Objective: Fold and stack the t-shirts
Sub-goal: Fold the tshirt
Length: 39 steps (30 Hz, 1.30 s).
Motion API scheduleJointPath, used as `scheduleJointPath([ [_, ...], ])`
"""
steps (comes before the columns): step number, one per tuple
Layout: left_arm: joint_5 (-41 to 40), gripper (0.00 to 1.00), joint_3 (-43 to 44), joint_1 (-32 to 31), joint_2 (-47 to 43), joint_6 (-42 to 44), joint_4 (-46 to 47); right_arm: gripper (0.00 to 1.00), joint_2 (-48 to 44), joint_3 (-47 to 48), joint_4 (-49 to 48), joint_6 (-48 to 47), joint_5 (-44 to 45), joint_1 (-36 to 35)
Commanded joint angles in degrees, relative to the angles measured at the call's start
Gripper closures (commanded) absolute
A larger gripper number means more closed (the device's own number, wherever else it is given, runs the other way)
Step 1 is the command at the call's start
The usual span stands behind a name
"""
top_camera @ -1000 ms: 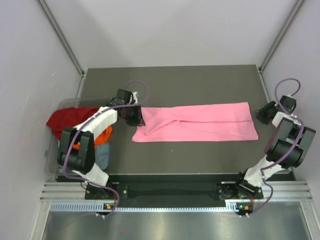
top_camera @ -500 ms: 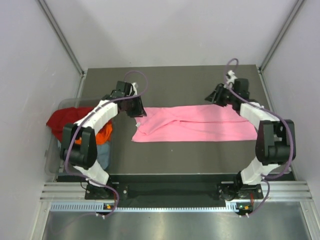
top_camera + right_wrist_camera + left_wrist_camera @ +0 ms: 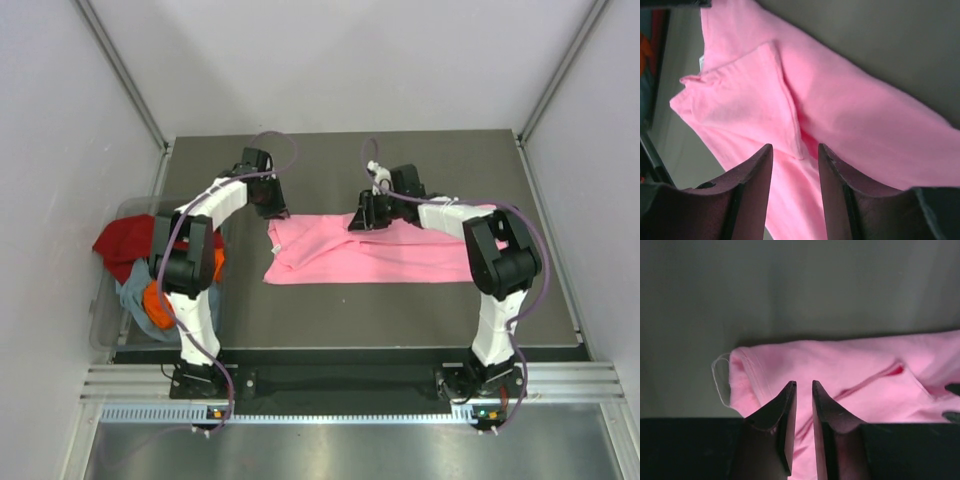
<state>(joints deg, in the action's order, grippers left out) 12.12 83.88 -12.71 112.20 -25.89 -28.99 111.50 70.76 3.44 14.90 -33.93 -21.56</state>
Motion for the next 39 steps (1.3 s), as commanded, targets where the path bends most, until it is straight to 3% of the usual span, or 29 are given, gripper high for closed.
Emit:
scheduleJointPath([
  [1,-2.72,0.76,2.7,0.41,3.54,-1.0,-2.12,0.58,-0.41,-0.79,-1.68,-3.38,0.35,-1.72],
  [5,-3.85,0.78,1.73,0.49,5.48,-0.74,-1.42,0.6,0.12,-4.83,-2.04,-5.31,3.08,-2.17],
  [11,-10.53,0.81,3.48,0.49,7.41,0.14,-4.4,0.83,-1.2,-9.14,-5.11,-5.4,5.8,-2.08],
  [18,-11.59,0.81,6.37,0.49,7.24,0.49,-5.37,0.94,-3.13,-10.47,-5.91,-4.35,6.51,-2.17],
  [22,-10.45,0.8,10.6,0.49,6.37,1.1,-6.77,0.92,-4.89,-10.12,-4.94,-3.56,5.02,-2.17],
  [27,-6.68,0.79,13.77,0.49,3.82,0.4,-8.45,0.69,-7.87,-8.62,-3.88,-1.71,2.82,-2.26],
  [30,-0.3,0.78,11.33,0.49,0.92,-1.44,-7.05,0.68,-8.06,-6.87,-1.44,-1.54,3.08,-2.43],
  [34,5.19,0.78,6.32,0.23,-4.42,-3.55,-5.91,0.74,-8.76,-5.99,-1.51,0.74,3.61,-2.96],
  [39,6.6,0.78,-2.49,0.14,-8.05,-4.52,-1.5,0.66,-5.7,-2.48,-0.89,3.47,6.69,-4.54],
])
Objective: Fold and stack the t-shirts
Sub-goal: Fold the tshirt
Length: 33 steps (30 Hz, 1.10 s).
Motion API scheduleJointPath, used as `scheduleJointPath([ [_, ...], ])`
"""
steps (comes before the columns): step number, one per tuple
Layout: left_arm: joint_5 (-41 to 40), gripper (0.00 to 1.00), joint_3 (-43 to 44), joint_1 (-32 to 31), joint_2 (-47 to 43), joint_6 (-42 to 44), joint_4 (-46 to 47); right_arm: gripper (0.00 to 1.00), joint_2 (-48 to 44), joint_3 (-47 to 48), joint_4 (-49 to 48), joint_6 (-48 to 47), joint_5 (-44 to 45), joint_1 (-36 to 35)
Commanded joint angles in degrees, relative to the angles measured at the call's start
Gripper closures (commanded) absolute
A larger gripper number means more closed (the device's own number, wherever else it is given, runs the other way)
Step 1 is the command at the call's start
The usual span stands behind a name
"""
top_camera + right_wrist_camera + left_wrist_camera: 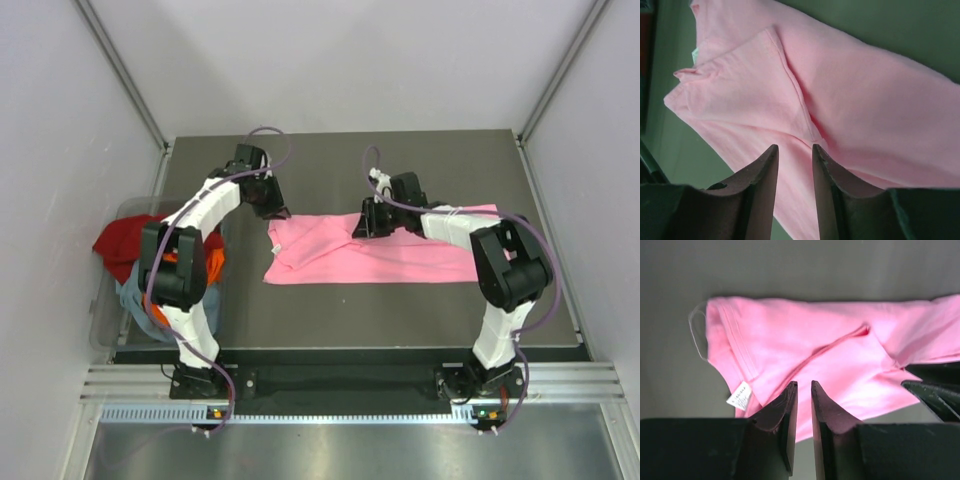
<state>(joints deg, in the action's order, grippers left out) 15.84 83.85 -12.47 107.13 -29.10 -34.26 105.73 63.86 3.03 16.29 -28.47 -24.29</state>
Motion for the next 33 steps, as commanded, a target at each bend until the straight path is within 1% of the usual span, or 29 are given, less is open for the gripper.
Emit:
scheduleJointPath([
  [1,2.1,0.78,-2.55,-0.01,-2.63,-1.05,3.15,0.66,0.61,5.48,-0.57,2.6,1.05,-2.07],
  [5,-0.63,0.78,-1.68,0.08,-0.44,-0.52,3.05,0.62,3.68,7.42,-1.88,2.6,0.34,-2.95],
  [8,-0.98,0.79,-0.81,0.25,2.11,-0.34,4.81,0.62,5.62,8.39,-1.8,1.9,0.34,-3.13],
  [14,-5.02,0.8,3.94,0.6,8.88,0.1,3.15,0.64,7.21,7.25,-1.27,-1.0,2.1,-3.3],
  [16,-6.6,0.8,4.39,0.69,10.64,0.1,2.8,0.69,7.38,5.94,-1.27,-2.14,3.68,-3.3],
  [17,-7.04,0.81,4.65,0.95,11.16,0.1,2.62,0.76,7.56,5.41,-1.7,-2.23,4.21,-3.3],
  [19,-8.36,0.81,4.74,1.22,12.31,-0.6,2.27,0.82,8.26,4.35,-1.8,-3.02,4.56,-3.3],
  [20,-8.36,0.82,4.65,1.57,12.57,-0.87,2.36,0.88,8.26,4.0,-1.45,-3.11,4.91,-3.3],
  [24,-8.98,0.82,5.09,2.36,14.06,-1.04,2.18,0.92,6.42,0.66,-4.24,-2.85,6.49,-3.3],
  [29,-9.15,0.82,8.77,2.8,16.0,-0.17,-0.18,0.93,5.36,-0.31,-3.47,-2.76,8.25,-3.48],
  [31,-9.68,0.82,9.83,2.8,16.35,0.19,-0.98,0.91,4.92,0.48,-3.2,-2.58,8.43,-3.39],
  [33,-10.03,0.82,10.8,2.8,16.01,0.36,-1.33,0.85,3.7,1.18,-1.64,-2.06,8.87,-3.39],
])
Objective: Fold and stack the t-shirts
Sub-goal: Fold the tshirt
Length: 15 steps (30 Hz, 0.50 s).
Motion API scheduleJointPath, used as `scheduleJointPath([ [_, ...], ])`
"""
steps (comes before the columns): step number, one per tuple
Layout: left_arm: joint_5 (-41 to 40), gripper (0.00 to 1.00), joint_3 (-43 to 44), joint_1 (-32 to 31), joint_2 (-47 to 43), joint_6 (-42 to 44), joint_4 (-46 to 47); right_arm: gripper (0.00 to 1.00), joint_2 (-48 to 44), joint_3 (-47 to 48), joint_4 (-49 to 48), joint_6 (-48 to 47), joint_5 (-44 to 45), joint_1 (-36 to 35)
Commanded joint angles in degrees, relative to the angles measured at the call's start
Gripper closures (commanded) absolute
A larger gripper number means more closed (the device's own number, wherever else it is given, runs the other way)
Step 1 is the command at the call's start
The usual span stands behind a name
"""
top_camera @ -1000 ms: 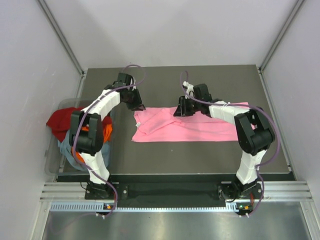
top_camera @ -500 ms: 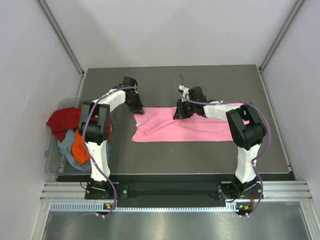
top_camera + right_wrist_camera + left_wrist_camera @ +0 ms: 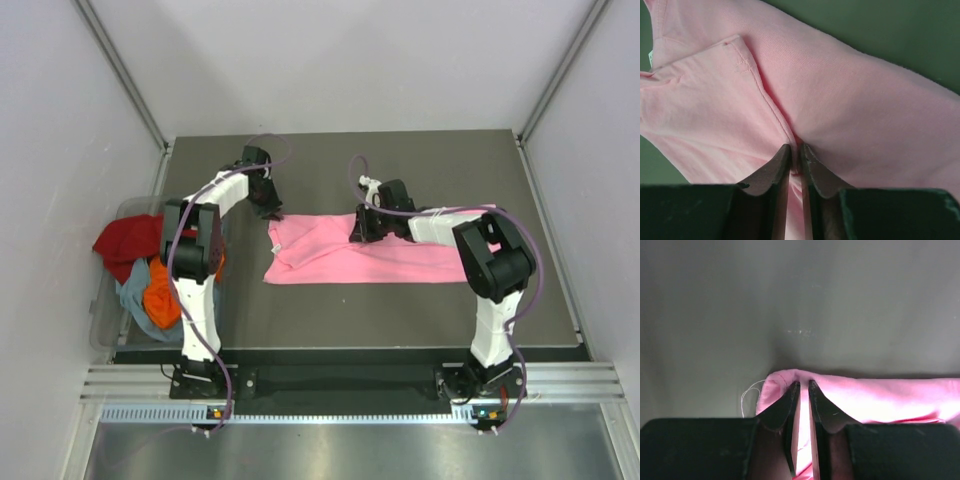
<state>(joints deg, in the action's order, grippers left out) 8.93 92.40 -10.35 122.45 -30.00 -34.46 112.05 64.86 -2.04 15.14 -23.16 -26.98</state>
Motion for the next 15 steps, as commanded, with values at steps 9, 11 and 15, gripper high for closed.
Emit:
scheduleJointPath([
  [9,0.64,0.8,4.03,0.68,-5.82,1.7,-0.01,0.67,-3.34,8.95,6.52,-0.46,1.54,-0.7],
  [11,2.22,0.8,2.97,0.59,-7.31,1.18,1.23,0.72,-1.23,10.72,6.79,-0.63,0.92,-0.7],
  [15,3.99,0.8,-1.34,0.15,-8.72,0.21,5.0,0.79,2.82,15.63,7.32,-0.46,0.22,-0.7],
])
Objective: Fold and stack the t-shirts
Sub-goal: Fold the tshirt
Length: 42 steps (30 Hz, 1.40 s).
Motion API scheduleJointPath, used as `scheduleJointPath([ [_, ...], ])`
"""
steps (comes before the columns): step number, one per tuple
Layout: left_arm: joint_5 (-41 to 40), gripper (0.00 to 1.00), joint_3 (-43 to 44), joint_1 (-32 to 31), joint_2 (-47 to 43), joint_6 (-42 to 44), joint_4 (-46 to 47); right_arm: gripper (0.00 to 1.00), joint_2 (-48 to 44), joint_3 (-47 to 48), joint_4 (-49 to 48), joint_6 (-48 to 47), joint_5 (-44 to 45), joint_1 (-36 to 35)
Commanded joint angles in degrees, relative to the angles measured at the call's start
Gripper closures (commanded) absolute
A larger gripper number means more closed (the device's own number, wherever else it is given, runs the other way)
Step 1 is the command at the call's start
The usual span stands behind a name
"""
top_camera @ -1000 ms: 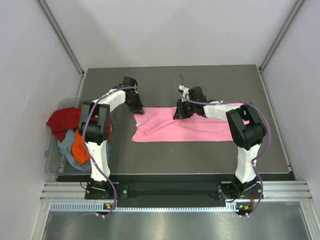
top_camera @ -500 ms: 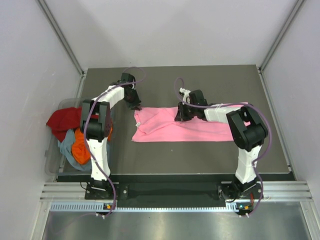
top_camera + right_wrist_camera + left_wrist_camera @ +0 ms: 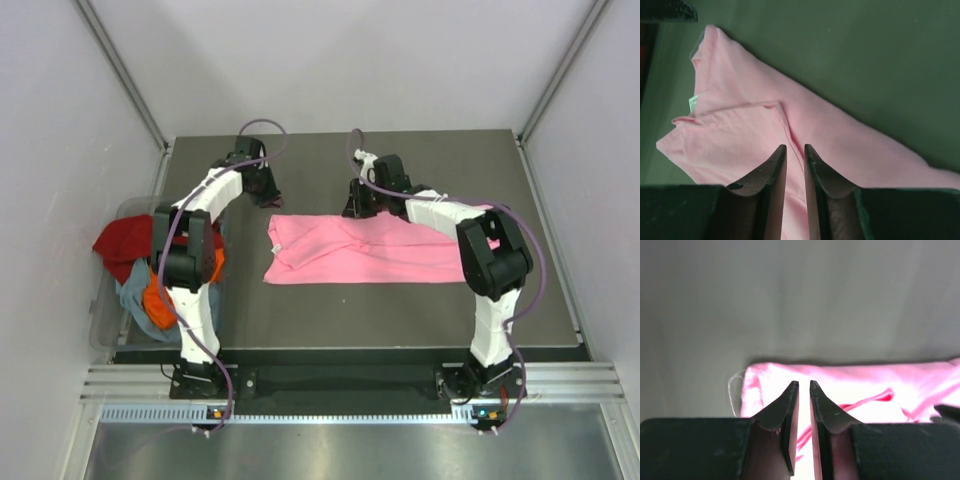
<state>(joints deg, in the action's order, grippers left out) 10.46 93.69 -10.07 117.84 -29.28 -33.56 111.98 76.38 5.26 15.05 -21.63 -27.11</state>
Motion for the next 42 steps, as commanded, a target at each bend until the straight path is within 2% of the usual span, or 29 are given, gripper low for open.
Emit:
scheduleJointPath([
  [1,2.9,0.8,-3.94,-0.22,-4.11,-0.78,5.16,0.8,3.76,5.0,0.63,-0.28,-1.31,-0.66],
  [9,2.73,0.81,-7.82,-0.39,-0.6,-2.36,7.72,0.8,10.97,10.01,0.19,1.65,-1.05,-0.14],
  [13,-8.06,0.82,-6.42,-0.57,1.69,-2.28,3.34,0.8,15.71,14.31,0.98,2.62,-1.75,1.97],
  [14,-13.39,0.82,-5.98,-0.57,2.47,-1.93,2.37,0.8,17.03,15.54,1.07,2.7,-2.27,2.85],
  [18,-19.32,0.83,-3.7,-0.39,4.06,-0.43,-0.45,0.78,17.74,16.96,1.42,1.74,-2.72,4.26],
  [20,-19.43,0.84,-3.6,-0.39,3.98,0.01,0.16,0.77,17.39,17.13,1.25,1.3,-4.12,4.7],
  [25,-12.23,0.79,-0.8,-0.39,2.39,2.55,2.89,0.74,15.03,19.24,2.73,1.12,-6.85,5.31],
  [29,-11.6,0.77,9.2,-0.39,3.18,4.58,-3.43,0.73,11.6,22.49,7.3,0.6,-6.24,5.84],
  [33,-13.1,0.77,11.08,-0.57,0.38,5.19,-8.36,0.69,6.24,23.02,14.31,3.92,-0.19,6.63],
  [35,-9.07,0.77,10.03,-0.74,-3.13,5.11,-9.67,0.67,2.46,22.33,17.49,8.14,6.23,7.77],
  [37,-7.65,0.76,5.12,-1.88,-8.47,4.5,-8.9,0.65,-2.09,20.66,21.54,10.08,11.4,8.39],
  [42,-0.18,0.76,-14.19,-5.74,-19.91,1.68,-1.17,0.64,-12.3,8.46,24.45,13.16,14.07,11.81],
])
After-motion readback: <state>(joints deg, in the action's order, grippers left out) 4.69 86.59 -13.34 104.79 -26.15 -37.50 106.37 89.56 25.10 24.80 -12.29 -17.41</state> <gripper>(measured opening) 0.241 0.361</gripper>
